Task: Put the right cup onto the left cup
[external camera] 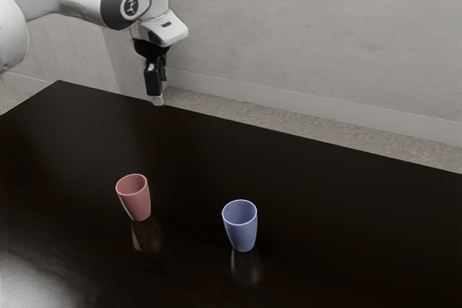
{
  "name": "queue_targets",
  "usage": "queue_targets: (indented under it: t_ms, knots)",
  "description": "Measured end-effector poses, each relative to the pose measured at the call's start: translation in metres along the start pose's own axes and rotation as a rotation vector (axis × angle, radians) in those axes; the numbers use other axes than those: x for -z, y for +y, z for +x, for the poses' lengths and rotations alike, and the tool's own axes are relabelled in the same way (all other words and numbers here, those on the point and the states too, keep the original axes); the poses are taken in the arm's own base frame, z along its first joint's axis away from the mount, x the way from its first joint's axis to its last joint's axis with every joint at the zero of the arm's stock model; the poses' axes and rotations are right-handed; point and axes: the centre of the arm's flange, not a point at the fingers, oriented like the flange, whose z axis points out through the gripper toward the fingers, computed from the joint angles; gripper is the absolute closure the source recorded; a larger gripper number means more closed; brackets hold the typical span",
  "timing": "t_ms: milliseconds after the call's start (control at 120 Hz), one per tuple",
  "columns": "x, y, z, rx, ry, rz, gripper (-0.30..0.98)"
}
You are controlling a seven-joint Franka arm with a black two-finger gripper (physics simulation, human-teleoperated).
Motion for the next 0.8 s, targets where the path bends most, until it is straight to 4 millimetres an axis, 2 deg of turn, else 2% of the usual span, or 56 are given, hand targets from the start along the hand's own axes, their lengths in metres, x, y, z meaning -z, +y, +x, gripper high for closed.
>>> queue_targets:
  t_ms: [92, 175, 308, 408, 458, 558, 800]
  knots:
    - [-0.001, 0.022, 0.031, -0.052, 0.011, -0.001, 0.0]
    - [-0.019, 0.037, 0.05, -0.087, 0.011, -0.014, 0.0]
    - [-0.037, 0.065, 0.084, -0.147, 0.013, -0.015, 0.0]
    - [-0.054, 0.082, 0.1, -0.174, 0.007, -0.023, 0.0]
    - [-0.071, 0.092, 0.106, -0.185, -0.002, -0.035, 0.0]
    - [-0.091, 0.111, 0.118, -0.202, -0.005, -0.044, 0.0]
    - [-0.124, 0.139, 0.14, -0.213, -0.018, -0.057, 0.0]
